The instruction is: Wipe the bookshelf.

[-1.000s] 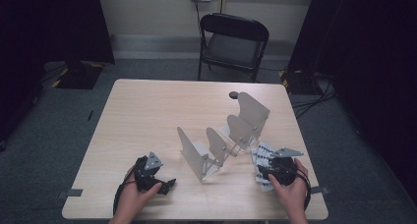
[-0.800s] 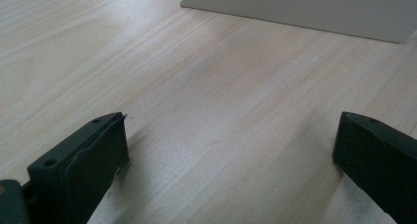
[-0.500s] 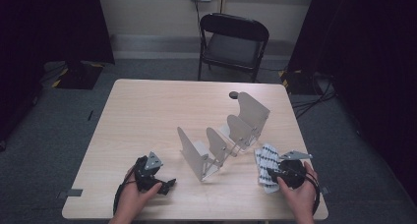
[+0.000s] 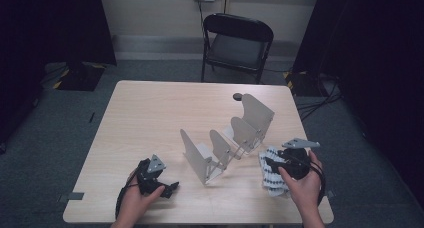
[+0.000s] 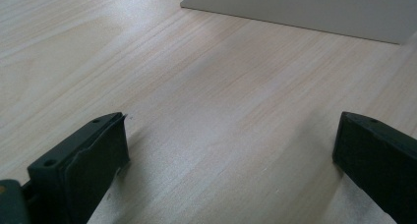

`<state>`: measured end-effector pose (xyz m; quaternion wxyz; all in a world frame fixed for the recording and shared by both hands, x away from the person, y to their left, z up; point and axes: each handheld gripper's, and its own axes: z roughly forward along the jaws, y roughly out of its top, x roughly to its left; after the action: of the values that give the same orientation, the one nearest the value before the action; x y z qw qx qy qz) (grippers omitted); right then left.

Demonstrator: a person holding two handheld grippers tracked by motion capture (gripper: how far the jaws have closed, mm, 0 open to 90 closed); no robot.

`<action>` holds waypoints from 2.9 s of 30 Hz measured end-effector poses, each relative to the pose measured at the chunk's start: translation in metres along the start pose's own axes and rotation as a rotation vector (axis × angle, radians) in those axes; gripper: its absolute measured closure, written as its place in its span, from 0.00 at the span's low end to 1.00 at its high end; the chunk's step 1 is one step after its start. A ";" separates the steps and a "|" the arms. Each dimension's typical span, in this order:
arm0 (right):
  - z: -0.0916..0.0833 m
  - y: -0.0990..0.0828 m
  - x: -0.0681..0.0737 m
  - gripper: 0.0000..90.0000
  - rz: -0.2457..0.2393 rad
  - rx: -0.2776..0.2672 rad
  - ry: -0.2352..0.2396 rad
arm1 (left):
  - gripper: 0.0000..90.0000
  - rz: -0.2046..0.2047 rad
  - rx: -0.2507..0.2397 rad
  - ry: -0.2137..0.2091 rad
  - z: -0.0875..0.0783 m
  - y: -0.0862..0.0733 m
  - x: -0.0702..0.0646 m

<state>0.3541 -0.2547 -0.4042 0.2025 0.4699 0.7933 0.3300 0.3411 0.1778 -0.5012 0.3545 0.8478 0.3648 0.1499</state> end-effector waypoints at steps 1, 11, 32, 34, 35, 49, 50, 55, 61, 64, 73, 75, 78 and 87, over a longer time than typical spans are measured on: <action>0.000 0.004 0.001 0.49 -0.005 0.003 0.009 | 0.00 0.005 0.002 0.001 0.000 0.000 0.000; -0.006 0.031 0.010 0.46 -0.032 -0.035 0.035 | 0.00 -0.001 -0.002 0.001 0.000 0.000 0.000; 0.003 0.082 0.018 0.44 -0.099 -0.063 0.005 | 0.00 -0.002 -0.005 -0.001 0.001 0.001 0.000; 0.006 0.086 0.017 0.44 -0.097 -0.063 0.005 | 0.00 -0.003 -0.005 -0.003 0.001 0.001 0.000; 0.009 0.088 0.017 0.44 -0.095 -0.062 0.006 | 0.00 -0.002 -0.003 -0.004 0.001 0.001 0.000; 0.038 0.100 0.024 0.52 -0.102 -0.038 0.044 | 0.00 -0.001 -0.002 -0.005 0.001 0.001 0.000; 0.039 0.101 0.024 0.53 -0.101 -0.036 0.048 | 0.00 -0.001 -0.002 -0.005 0.001 0.001 0.000; 0.046 0.103 0.025 0.61 -0.116 -0.010 0.063 | 0.00 -0.001 -0.002 -0.005 0.001 0.001 0.000; 0.055 0.102 0.027 0.77 -0.128 0.009 0.067 | 0.00 -0.002 -0.003 -0.005 0.001 0.001 0.000; 0.060 0.101 0.030 0.85 -0.149 0.025 0.062 | 0.00 -0.003 -0.004 -0.005 0.001 0.001 0.000; 0.061 0.101 0.027 0.98 -0.119 0.029 0.060 | 0.00 -0.004 -0.004 -0.005 0.001 0.001 0.000; 0.061 0.101 0.025 1.00 -0.093 0.026 0.081 | 0.00 -0.003 -0.004 -0.005 0.001 0.001 0.000; 0.059 0.099 0.026 1.00 -0.089 0.029 0.076 | 0.00 -0.004 -0.004 -0.005 0.001 0.001 0.000; 0.053 0.100 0.025 1.00 -0.041 0.027 0.088 | 0.00 -0.005 -0.002 -0.001 0.001 0.001 -0.001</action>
<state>0.4372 -0.1810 -0.3702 0.1679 0.4413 0.8153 0.3352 0.3421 0.1761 -0.5013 0.3559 0.8467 0.3664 0.1489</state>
